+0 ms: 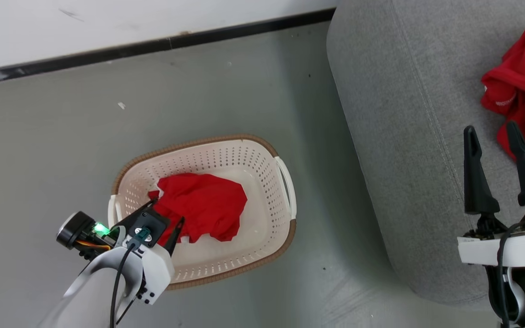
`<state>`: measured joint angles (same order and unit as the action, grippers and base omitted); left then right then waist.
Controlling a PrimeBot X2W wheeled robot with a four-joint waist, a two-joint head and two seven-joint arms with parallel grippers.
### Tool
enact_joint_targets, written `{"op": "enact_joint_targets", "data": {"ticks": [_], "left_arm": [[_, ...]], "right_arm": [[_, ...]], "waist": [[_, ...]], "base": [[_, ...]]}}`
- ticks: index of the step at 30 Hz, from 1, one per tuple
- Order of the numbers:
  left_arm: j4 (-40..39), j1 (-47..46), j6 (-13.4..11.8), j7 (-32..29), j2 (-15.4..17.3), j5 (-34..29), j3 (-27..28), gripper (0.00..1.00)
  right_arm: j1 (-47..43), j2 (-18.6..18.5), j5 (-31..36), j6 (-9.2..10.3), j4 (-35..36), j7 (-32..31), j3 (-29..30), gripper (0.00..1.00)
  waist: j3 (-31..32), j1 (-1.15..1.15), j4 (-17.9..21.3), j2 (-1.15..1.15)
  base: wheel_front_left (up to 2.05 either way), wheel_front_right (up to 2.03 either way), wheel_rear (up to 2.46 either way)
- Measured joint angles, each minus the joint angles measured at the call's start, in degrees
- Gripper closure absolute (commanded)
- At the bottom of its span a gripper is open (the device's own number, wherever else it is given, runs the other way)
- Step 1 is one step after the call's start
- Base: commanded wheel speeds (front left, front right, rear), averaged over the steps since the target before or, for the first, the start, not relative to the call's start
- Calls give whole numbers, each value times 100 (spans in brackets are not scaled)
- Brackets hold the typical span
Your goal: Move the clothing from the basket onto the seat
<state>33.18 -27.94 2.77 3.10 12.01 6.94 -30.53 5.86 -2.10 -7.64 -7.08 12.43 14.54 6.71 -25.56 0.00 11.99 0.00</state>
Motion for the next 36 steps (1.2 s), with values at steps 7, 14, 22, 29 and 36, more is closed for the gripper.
{"op": "enact_joint_targets", "data": {"ticks": [7,14,22,29,36], "left_arm": [[433,-242,47,49,24,-223,-194,0],[771,-463,64,121,33,-342,-280,0],[1065,-709,93,307,36,-453,-371,0],[1284,-926,59,413,62,-559,-368,0],[1469,-1191,-66,513,92,-567,-291,0]], "right_arm": [[309,-1,-79,0,12,8,-25,0],[583,-1,-205,0,94,9,-58,0],[918,-1,-409,0,204,9,-85,0],[1006,-1,-453,0,247,9,-63,0],[1240,-1,-600,0,272,9,-113,0]], "waist": [[-427,0,156,0],[-822,0,310,0],[-1301,0,514,0],[-1657,0,692,0],[-2000,0,872,0]], "base": [[0,0,0],[0,0,0],[0,0,0],[0,0,0],[0,0,0]]}}
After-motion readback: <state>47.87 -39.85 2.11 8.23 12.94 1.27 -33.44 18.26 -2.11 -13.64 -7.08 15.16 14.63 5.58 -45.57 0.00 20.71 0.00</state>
